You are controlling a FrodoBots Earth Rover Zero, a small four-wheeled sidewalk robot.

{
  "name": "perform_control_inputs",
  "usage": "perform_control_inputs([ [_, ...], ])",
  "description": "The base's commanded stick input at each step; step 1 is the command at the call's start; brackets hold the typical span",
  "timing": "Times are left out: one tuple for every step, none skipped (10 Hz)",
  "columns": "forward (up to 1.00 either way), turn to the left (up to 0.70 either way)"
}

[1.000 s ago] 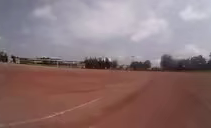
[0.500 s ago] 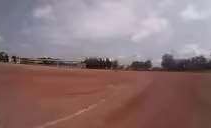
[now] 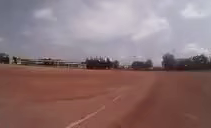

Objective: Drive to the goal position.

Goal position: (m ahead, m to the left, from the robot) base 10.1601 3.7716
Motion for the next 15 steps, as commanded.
perform_control_inputs([
  [0.7,0.0],
  [0.7,0.0],
  [0.7,0.0],
  [0.7,0.0],
  [0.7,0.0],
  [0.7,0.0],
  [0.7,0.0],
  [0.7,0.0],
  [0.7,0.0],
  [0.7,0.0],
  [0.7,0.0],
  [0.7,0.0],
  [0.7,0.0],
  [0.7,0.0],
  [0.7,0.0],
])
